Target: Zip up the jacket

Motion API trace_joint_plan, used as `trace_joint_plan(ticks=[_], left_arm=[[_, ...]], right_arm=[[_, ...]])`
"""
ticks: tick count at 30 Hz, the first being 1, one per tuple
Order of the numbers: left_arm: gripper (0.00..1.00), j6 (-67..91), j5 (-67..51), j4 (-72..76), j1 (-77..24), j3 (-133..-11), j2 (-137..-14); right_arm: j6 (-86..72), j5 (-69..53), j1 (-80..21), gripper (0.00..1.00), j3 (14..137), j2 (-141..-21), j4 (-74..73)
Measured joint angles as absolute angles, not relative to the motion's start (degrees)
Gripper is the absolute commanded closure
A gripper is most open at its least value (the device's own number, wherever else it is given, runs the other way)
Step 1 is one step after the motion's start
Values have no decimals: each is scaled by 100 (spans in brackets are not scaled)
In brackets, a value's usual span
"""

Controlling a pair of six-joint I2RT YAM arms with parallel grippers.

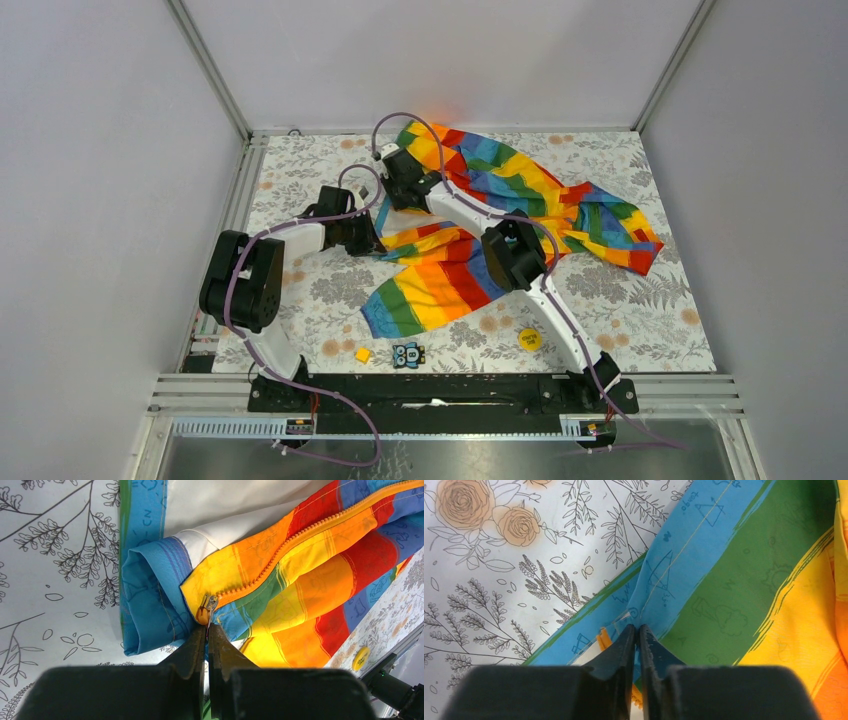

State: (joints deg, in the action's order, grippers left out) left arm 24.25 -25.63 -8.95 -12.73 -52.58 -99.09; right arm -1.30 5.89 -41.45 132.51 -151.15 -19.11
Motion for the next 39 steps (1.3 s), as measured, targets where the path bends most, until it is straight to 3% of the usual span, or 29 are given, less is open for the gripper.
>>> trace_joint_plan(ticks=[2, 11, 24, 39], left_arm=[[100, 2427, -2563, -891, -1273, -5258, -9909], [100, 2370, -2591, -475, -1273, -5070, -9782], [100, 1476, -2783, 1406, -1273, -4316, -8718], [100, 657, -3913, 1651, -1273, -4230, -8711]], right_arm=[[-143, 554, -4145, 100, 13404, -15174, -2038], [-237, -285, -3951, 100, 13345, -15065, -2139], [530, -1839, -3470, 100, 9146, -12230, 447], [1374, -2252, -3476, 100, 7013, -11238, 2985]])
